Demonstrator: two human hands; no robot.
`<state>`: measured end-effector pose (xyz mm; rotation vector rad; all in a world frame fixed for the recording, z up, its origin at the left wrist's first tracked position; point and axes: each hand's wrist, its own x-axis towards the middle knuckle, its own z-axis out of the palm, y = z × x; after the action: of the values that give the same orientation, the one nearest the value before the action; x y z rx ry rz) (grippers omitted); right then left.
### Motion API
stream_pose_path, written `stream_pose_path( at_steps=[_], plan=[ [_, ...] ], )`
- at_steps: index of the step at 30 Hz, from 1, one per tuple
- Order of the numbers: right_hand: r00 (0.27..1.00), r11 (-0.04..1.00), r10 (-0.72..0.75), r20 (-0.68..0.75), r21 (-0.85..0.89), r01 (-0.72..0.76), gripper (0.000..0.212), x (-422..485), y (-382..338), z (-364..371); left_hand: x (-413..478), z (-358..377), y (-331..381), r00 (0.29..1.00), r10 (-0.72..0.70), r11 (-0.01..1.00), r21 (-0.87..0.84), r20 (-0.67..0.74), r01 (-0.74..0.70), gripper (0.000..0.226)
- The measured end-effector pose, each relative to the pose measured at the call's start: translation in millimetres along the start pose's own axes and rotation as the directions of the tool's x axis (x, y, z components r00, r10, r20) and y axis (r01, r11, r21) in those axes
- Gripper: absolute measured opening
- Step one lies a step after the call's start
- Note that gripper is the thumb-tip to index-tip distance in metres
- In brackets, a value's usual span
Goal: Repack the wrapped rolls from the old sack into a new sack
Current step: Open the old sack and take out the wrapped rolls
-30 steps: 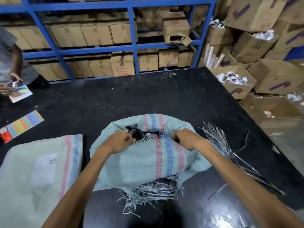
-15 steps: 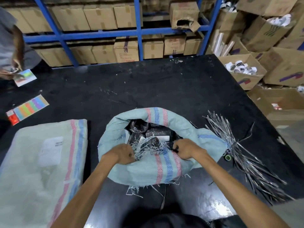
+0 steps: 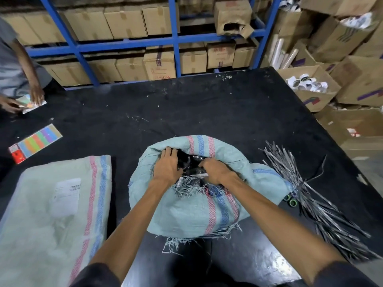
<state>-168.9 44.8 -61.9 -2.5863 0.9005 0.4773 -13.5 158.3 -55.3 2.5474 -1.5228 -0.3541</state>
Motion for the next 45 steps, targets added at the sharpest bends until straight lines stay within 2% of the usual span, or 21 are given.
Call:
stream_pose_path(
  at_steps=[4, 10, 14, 17, 21, 24, 28, 30, 31, 34, 36, 40, 42, 45],
  plan=[
    [0.999, 0.994, -0.013, 0.03, -0.109, 0.016, 0.06, 28, 2, 6, 23, 10, -4, 0.999, -0.028, 0.996, 0.089, 0.021, 0.026, 0.085],
    [0.986, 0.967, -0.002, 0.169, -0.253, 0.045, 0.078, 70, 12, -3, 69, 13, -11, 1.0, -0.009, 0.991, 0.137, -0.003, 0.01, 0.085],
    [0.956, 0.968, 0.014, 0.293, -0.244, 0.061, 0.079, 85, 17, 5, 89, 18, -16, 0.998, -0.038, 0.993, 0.109, 0.047, 0.032, 0.095],
    [0.959, 0.979, 0.04, 0.282, -0.203, 0.018, 0.084, 90, 21, 19, 95, 23, -25, 0.999, -0.044, 0.999, 0.018, 0.018, 0.044, 0.096],
    [0.98, 0.999, 0.04, 0.197, -0.036, -0.033, 0.096, 82, 29, 22, 85, 19, -30, 0.999, -0.038, 0.995, -0.092, -0.005, 0.037, 0.09],
    [0.985, 0.976, 0.022, 0.173, 0.21, -0.059, 0.106, 67, 37, 11, 73, 2, -24, 0.993, -0.109, 0.959, -0.257, 0.051, 0.119, 0.084],
    [0.988, 0.847, -0.036, 0.153, 0.529, -0.051, 0.106, 39, 44, -24, 60, -42, -18, 0.99, -0.126, 0.923, -0.36, 0.058, 0.139, 0.076],
    [0.987, 0.769, -0.068, 0.145, 0.637, -0.04, 0.121, 24, 47, -44, 50, -73, -15, 0.993, -0.11, 0.916, -0.383, 0.035, 0.115, 0.072],
    [0.983, 0.74, -0.087, 0.16, 0.672, -0.044, 0.121, 15, 48, -54, 44, -88, -16, 0.995, -0.092, 0.912, -0.397, 0.042, 0.101, 0.07],
    [0.934, 0.617, -0.263, 0.243, 0.787, -0.031, 0.083, -11, 47, -81, 25, -136, -19, 0.995, -0.009, 0.889, -0.455, 0.102, 0.055, 0.063],
    [0.906, 0.516, -0.351, 0.235, 0.856, -0.022, 0.066, -34, 37, -94, 3, -165, -24, 0.993, 0.013, 0.845, -0.533, 0.12, 0.054, 0.066],
    [0.92, 0.317, -0.382, 0.088, 0.947, 0.042, 0.069, -68, 4, -109, -45, -199, -42, 0.996, -0.081, 0.781, -0.619, 0.023, 0.078, 0.07],
    [0.915, 0.297, -0.402, 0.031, 0.95, 0.098, 0.062, -84, -24, -109, -80, -203, -54, 0.993, -0.12, 0.764, -0.64, -0.009, 0.087, 0.068],
    [0.866, 0.361, -0.491, 0.1, 0.927, 0.098, 0.054, -104, -67, -100, -131, -197, -73, 0.991, -0.134, 0.797, -0.595, -0.006, 0.104, 0.061]
  ],
)
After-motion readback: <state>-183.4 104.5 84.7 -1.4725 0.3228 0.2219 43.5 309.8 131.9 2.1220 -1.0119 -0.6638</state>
